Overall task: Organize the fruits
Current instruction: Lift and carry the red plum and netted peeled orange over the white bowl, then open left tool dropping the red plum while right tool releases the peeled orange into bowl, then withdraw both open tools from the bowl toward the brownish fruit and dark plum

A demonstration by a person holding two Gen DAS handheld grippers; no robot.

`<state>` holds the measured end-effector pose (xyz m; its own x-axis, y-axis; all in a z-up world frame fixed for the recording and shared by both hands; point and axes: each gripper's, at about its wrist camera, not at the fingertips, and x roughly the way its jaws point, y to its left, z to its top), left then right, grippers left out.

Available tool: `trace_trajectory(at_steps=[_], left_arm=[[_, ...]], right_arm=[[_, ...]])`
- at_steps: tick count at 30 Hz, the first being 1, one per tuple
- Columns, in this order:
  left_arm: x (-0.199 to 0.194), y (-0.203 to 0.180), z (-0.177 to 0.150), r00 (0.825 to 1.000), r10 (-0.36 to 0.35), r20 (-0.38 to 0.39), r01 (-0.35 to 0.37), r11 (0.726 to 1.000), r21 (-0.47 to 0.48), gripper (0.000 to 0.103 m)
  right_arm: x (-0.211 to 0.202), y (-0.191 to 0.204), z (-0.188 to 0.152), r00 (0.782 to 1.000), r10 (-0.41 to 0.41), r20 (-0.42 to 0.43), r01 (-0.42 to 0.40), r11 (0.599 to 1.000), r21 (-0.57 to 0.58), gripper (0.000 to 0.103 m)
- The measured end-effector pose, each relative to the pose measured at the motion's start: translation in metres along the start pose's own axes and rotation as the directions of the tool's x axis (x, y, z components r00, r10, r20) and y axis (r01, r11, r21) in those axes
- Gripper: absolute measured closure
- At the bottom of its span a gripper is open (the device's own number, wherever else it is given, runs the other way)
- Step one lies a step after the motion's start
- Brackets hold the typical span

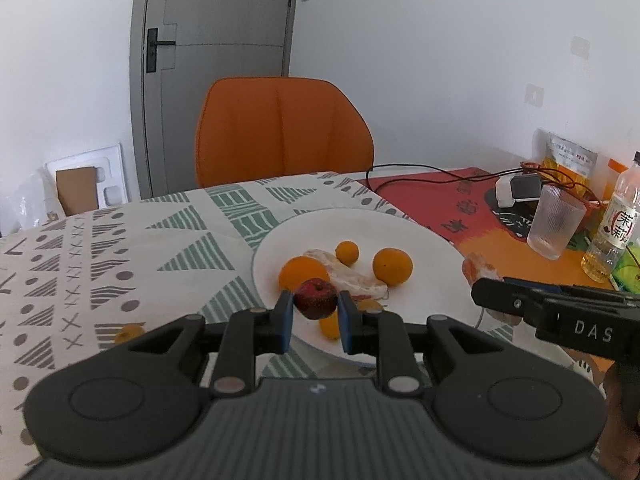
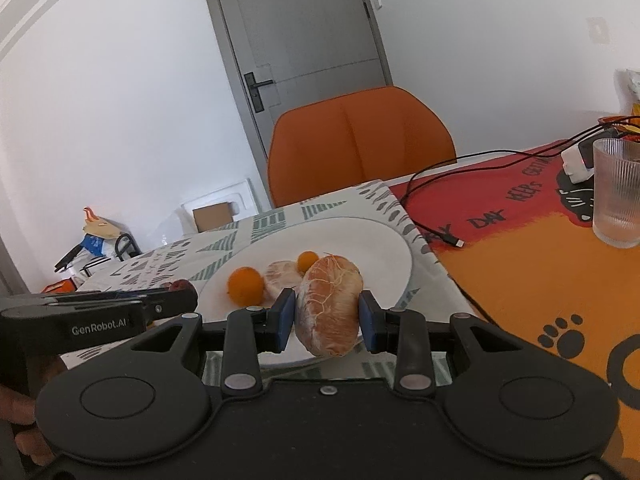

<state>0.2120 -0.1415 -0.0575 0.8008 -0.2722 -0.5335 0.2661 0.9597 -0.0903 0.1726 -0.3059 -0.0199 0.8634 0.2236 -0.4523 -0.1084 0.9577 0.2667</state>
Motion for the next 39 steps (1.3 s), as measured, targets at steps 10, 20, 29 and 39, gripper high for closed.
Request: trace_trajectory(at_steps=[10,20,29,39], left_arm=[[0.019,-0.01,0.004,0.999,-0.033,-0.029,0.033,0.999,0.004,0.081],[0.009,-0.009,0.003,1.0,-0.002,-0.01,0.002,1.0,0.021,0.049],[-0.015,0.003,0.001,0.998,0.049,0.031,-0.049,0.999,0.015,0.022],[-0.043,0.021,-0.007,0.995,0.088,0.036,-0.088,0.996,0.0,0.01]], right_arm=[[0.017,-0.009,0.012,1.0,0.005,0.013,-0.005,1.0,0.018,0.066],[0.011,-0.012,0.008,1.0,0.01,0.001,-0.01,0.999,0.04,0.06],[0.001,-0.001,0.006,1.0,0.009,0.004,-0.009,0.999,0.036,0.043],[-0.006,0.026,0.005,0.999,0.05,0.008,-0.05,0.999,0.014,0.008]])
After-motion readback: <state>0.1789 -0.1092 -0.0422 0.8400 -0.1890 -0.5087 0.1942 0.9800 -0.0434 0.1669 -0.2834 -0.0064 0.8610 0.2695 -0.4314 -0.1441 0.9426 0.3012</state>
